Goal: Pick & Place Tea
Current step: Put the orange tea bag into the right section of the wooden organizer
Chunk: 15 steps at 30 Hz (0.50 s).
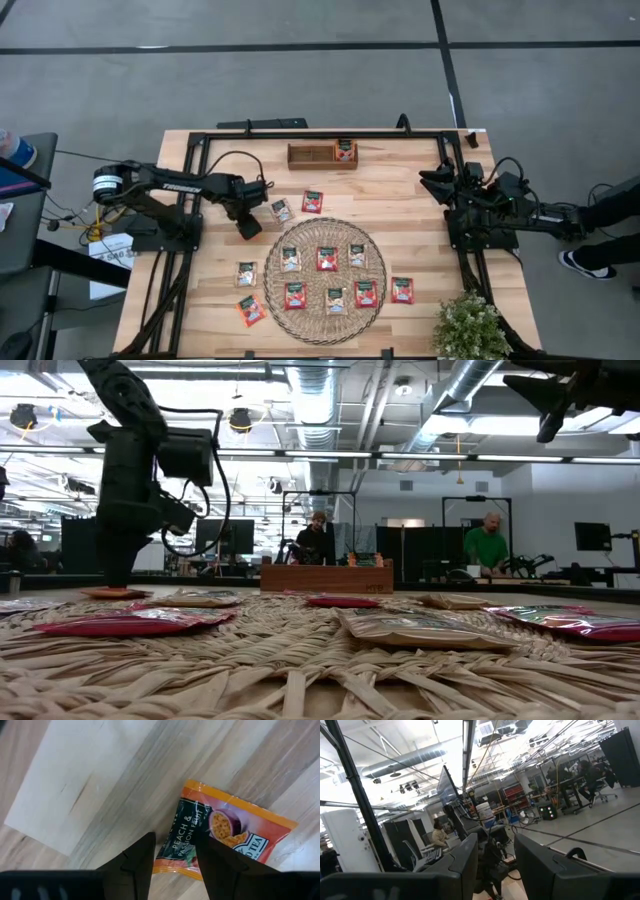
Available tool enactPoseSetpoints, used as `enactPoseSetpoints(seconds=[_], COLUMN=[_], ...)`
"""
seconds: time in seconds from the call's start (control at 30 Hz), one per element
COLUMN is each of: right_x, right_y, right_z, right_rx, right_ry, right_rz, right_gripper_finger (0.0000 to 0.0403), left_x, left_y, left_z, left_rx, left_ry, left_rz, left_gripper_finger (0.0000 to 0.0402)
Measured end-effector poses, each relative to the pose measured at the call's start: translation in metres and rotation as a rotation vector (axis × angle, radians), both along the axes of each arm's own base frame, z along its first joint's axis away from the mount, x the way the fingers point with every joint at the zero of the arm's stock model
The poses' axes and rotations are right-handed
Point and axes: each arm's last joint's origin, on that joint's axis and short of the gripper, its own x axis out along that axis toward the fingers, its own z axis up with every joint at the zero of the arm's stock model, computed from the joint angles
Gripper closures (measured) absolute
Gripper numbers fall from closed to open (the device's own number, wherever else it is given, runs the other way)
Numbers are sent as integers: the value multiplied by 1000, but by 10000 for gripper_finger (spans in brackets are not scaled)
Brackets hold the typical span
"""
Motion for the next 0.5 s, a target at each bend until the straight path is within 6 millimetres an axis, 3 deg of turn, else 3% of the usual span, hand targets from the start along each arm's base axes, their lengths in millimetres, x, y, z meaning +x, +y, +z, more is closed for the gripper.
enactPoseSetpoints(seconds=[0.2, 0.5], right_x=[1, 1], right_y=[0, 0], right_z=[-3, -5], right_rx=[22, 38], right_ry=[27, 47], right_rz=[6, 11], right_gripper_finger=[282, 282], left_x=[15, 27], left_y=[3, 7], left_z=[14, 27], left_rx=[1, 51], left_ry=[-54, -124], left_rz=[0, -6], left_gripper_finger=[288, 395])
